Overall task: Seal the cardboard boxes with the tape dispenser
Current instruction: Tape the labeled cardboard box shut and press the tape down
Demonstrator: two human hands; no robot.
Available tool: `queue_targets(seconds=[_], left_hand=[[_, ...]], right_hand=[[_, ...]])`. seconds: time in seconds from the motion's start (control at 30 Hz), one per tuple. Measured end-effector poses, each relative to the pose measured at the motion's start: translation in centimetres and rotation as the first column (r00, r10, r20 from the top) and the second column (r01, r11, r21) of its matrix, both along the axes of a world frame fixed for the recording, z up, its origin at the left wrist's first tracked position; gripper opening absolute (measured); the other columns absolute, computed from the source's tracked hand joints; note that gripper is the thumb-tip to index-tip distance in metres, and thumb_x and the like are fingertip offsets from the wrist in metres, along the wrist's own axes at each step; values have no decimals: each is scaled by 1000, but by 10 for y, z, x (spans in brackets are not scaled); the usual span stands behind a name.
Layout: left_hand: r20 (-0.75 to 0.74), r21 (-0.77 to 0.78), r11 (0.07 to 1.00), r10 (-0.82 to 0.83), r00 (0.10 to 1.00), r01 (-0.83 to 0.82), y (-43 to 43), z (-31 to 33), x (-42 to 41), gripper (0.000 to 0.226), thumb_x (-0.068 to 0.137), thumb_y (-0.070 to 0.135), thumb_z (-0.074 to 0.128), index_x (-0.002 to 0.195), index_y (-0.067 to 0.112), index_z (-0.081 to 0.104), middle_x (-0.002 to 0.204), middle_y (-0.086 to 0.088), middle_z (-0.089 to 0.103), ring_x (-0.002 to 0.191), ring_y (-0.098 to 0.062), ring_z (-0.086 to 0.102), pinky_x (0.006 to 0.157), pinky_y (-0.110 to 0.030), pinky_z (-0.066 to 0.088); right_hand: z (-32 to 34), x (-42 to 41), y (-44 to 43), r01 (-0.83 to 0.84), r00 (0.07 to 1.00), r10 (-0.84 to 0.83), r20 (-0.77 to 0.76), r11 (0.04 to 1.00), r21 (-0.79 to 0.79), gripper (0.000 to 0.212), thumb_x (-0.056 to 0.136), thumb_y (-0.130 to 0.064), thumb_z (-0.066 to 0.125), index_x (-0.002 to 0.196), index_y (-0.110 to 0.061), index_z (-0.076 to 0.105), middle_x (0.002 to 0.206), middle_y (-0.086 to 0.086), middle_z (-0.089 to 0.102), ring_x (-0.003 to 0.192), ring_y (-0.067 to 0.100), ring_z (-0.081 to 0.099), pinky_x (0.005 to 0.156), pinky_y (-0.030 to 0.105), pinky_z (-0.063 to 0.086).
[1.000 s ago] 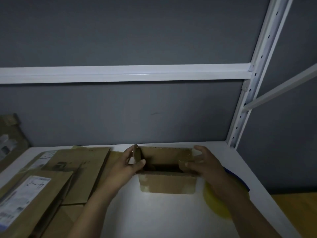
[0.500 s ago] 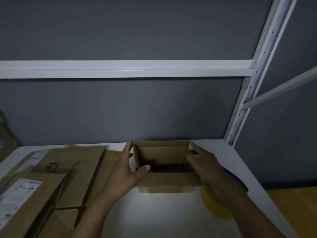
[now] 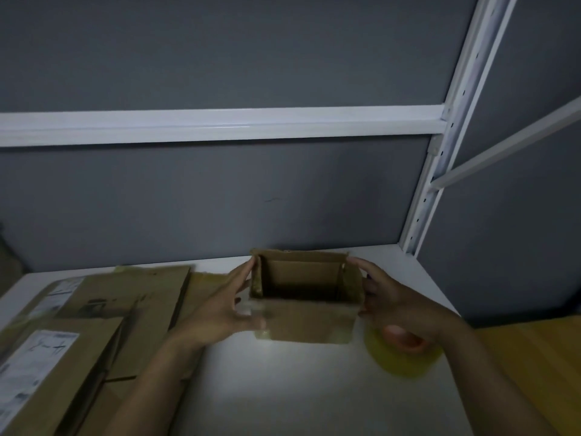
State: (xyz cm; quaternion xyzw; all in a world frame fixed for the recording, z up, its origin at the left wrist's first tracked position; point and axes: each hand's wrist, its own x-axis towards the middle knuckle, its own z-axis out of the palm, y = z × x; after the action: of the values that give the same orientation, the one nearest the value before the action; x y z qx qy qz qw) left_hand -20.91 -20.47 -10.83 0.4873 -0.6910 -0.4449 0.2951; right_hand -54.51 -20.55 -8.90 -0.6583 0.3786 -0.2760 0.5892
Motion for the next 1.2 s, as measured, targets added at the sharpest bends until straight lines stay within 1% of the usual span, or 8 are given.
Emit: queue_targets(seconds=[0.07, 0.2, 0.37, 0.5, 0.6, 0.77, 0.93, 1.2], left_hand=[[-38, -63, 991, 112, 993, -114, 0, 2, -9, 101, 68, 49, 80, 148, 42, 20, 151, 19, 29, 136, -11, 39, 94, -20, 49], [-141, -95, 970, 208, 968, -223, 4, 2, -25, 98, 61, 39, 79, 138, 48, 19, 140, 16, 36, 119, -11, 50, 74, -13, 53], [-175, 24, 993, 117, 978, -115, 20, -15, -23, 138, 49, 32, 93, 144, 43, -5, 130, 29, 38, 120, 0, 44, 84, -12, 48], [-121, -16, 976, 214, 969, -217, 50, -13, -17, 137, 58, 29, 93, 154, 31, -6, 146, 19, 30, 136, -8, 32, 103, -18, 41], [-133, -74, 961, 255, 958, -266, 90, -5, -9, 130, 44, 45, 92, 144, 44, 10, 139, 28, 27, 125, 10, 36, 113, -28, 33], [-214, -122, 896, 397, 893, -427, 170, 7, 21, 126, 42, 47, 93, 145, 39, 21, 141, 10, 42, 127, -6, 48, 106, -39, 45], [-206, -208, 776, 560, 802, -595, 255, 29, 57, 114, 59, 21, 92, 145, 34, 18, 126, 23, 49, 113, 13, 50, 92, -9, 44], [-199, -252, 522, 796, 572, -815, 366, 40, 168, 106, 57, 29, 93, 139, 33, 26, 133, 10, 45, 119, -5, 50, 100, -32, 49]], right_hand=[[1, 6, 4, 38, 999, -39, -24, 999, -32, 88, 78, 6, 70, 143, -39, 31, 143, -5, 47, 129, 18, 49, 101, 43, 47], [-3, 24, 15, 301, 954, -298, 46, 944, -138, 60, 85, -15, 70, 133, -36, 42, 126, -5, 60, 114, 14, 60, 91, 37, 54], [-18, 44, 39, 580, 815, -572, 92, 803, -136, 72, 84, -20, 69, 144, -33, 32, 129, -14, 54, 113, 7, 58, 89, 29, 54], [-16, 61, 68, 620, 781, -614, 113, 742, -256, 15, 91, -15, 61, 105, -18, 66, 95, -3, 73, 85, 9, 69, 70, 21, 56], [-7, 76, 92, 581, 812, -562, 155, 759, -292, 16, 94, -9, 56, 93, -20, 67, 81, -10, 73, 75, 1, 67, 62, 11, 49], [8, 107, 116, 476, 878, -461, 128, 813, -335, 13, 94, -23, 58, 105, -24, 66, 97, -7, 73, 89, 8, 68, 74, 23, 54], [40, 162, 139, 297, 916, -393, -80, 799, -523, 10, 92, -30, 58, 101, -28, 62, 93, -11, 68, 87, 8, 64, 70, 23, 50], [71, 314, 191, -171, 888, -172, -426, 737, -654, 40, 96, -44, 48, 131, -25, 49, 127, -2, 60, 112, 19, 58, 85, 33, 48]])
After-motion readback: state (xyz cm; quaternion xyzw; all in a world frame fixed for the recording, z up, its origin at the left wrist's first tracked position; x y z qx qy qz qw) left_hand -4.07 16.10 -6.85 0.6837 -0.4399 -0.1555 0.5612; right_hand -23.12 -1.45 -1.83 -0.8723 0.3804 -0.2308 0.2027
